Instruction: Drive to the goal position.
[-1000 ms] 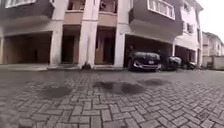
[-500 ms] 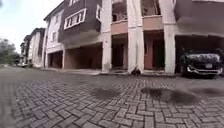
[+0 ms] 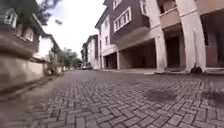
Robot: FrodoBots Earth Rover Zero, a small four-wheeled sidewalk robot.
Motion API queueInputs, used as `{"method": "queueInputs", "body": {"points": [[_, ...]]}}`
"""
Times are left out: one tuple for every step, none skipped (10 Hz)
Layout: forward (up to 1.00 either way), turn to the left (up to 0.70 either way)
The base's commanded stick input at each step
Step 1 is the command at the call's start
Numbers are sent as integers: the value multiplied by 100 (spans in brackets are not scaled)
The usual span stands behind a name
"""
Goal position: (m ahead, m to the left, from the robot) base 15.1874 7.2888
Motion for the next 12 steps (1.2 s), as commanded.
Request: {"method": "queueInputs", "body": {"points": [[5, 5], [5, 5], [5, 5], [5, 5], [10, 2], [19, 3], [41, 4], [48, 4], [50, 4], [50, 4], [50, 4], [50, 4]]}}
